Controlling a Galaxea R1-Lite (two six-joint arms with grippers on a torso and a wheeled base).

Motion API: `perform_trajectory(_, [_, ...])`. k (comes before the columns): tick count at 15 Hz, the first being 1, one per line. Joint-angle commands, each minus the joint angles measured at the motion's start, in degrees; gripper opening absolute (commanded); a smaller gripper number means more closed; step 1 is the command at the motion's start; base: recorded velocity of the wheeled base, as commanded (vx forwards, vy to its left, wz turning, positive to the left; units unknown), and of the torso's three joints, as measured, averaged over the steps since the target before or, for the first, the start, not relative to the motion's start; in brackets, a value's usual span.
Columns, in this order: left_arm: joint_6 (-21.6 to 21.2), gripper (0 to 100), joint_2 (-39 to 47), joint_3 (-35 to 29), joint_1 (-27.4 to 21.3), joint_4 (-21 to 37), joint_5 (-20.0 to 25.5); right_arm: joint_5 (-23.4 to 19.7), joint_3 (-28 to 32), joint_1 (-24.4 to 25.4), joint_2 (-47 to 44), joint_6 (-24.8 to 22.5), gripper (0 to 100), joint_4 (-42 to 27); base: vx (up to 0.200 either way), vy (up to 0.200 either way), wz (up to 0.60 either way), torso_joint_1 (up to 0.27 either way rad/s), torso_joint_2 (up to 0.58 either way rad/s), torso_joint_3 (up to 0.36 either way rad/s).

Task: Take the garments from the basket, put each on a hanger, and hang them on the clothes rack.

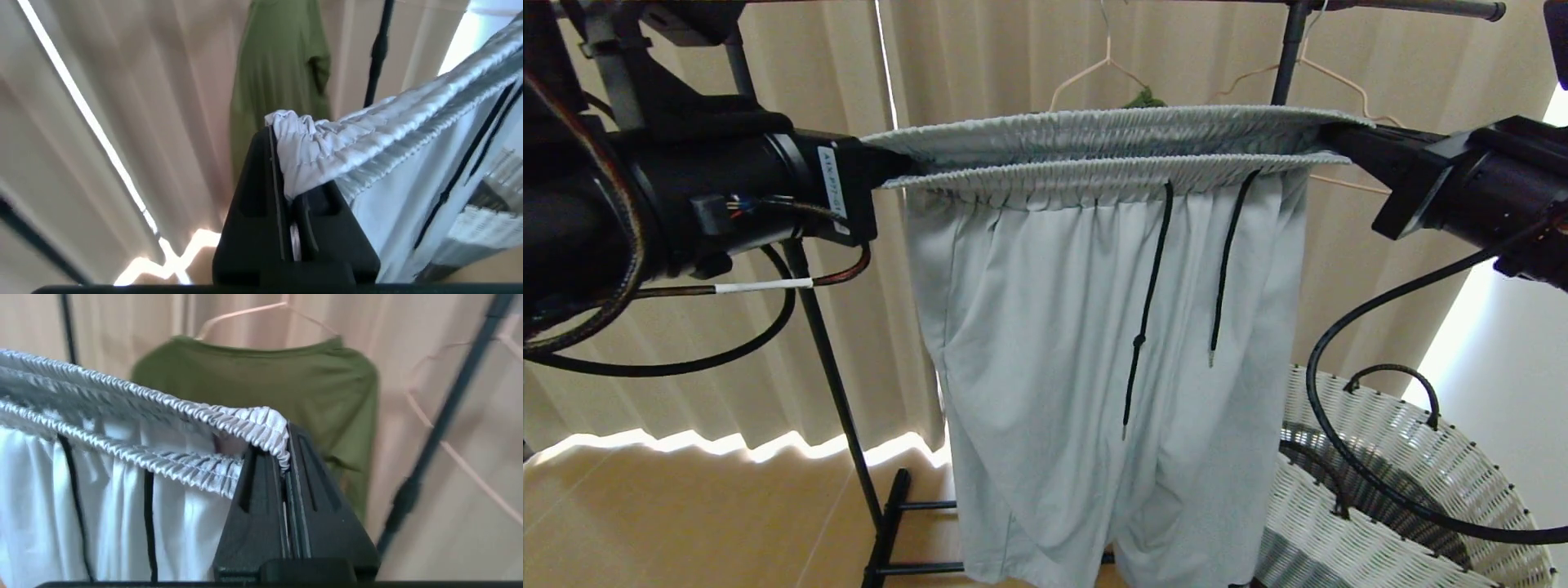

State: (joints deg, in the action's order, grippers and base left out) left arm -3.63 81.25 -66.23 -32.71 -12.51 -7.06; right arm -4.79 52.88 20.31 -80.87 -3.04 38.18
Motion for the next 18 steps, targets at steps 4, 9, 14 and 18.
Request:
perform_trajectory(4, [0.1, 0, 3.1, -1.9, -1.1, -0.2, -1.0, -0.1, -3.5, -0.6, 3.1, 0.0, 0, 0.1, 0.000, 0.000, 0.00, 0.000, 0.00, 0.000])
perform_trajectory(9, [0.2, 0, 10.7, -5.0, -1.7, -2.7, -11.0, -0.6, -6.1, -0.1, 11.4, 0.2, 0, -5.0, 0.000, 0.000, 0.00, 0.000, 0.00, 0.000])
perform_trajectory(14, [0.2, 0, 17.0, -12.0, -1.5, -4.9, -12.5, -3.1, -8.1, 7.5, 21.7, 3.4, 0, -17.7, 0.000, 0.000, 0.00, 0.000, 0.00, 0.000])
perform_trajectory(18, [0.2, 0, 16.9, -11.9, -1.5, -4.9, -12.5, -4.7, -8.8, 7.6, 21.5, 3.7, 0, -19.2, 0.000, 0.000, 0.00, 0.000, 0.00, 0.000])
